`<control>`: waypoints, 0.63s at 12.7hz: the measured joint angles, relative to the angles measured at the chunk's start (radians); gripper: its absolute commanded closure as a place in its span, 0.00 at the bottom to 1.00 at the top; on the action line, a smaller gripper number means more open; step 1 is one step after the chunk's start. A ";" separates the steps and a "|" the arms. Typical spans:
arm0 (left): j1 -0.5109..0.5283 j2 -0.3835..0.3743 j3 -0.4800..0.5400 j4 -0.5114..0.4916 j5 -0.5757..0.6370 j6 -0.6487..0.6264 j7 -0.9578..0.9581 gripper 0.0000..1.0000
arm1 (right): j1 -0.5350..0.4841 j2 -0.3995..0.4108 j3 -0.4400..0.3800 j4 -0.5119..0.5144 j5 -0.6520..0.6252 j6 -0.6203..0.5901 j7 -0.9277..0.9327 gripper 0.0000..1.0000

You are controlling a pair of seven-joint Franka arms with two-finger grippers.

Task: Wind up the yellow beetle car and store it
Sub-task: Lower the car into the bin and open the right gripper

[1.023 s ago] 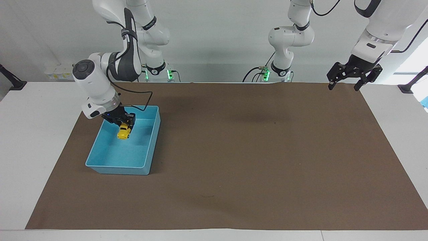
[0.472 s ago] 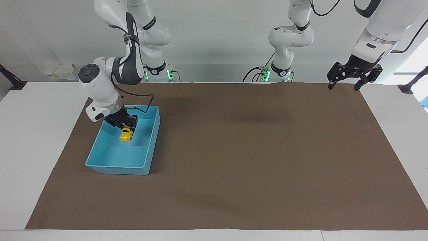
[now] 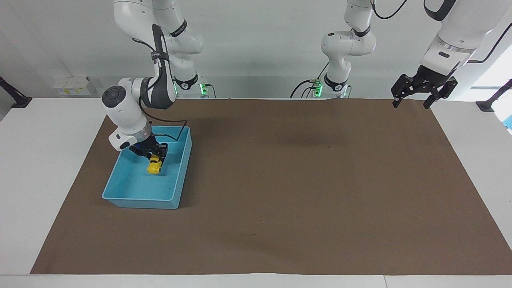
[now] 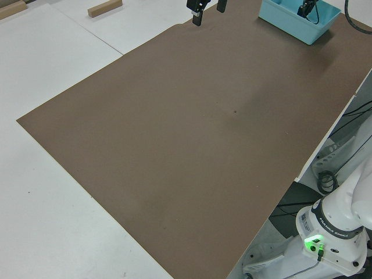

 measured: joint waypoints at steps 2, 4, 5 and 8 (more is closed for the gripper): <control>0.000 0.000 0.000 0.000 0.000 0.000 0.000 0.00 | 0.001 0.000 0.000 0.000 -0.001 0.000 0.000 0.44; 0.000 0.000 0.000 0.000 0.000 0.000 0.000 0.00 | 0.003 0.000 0.000 0.000 -0.001 0.000 0.000 0.00; 0.000 0.000 0.000 0.000 0.000 0.000 0.000 0.00 | 0.004 0.001 0.000 0.000 -0.001 0.000 0.000 0.00; 0.000 0.000 0.000 0.000 0.000 0.000 0.000 0.00 | 0.004 0.000 0.001 0.011 -0.001 -0.003 0.000 0.00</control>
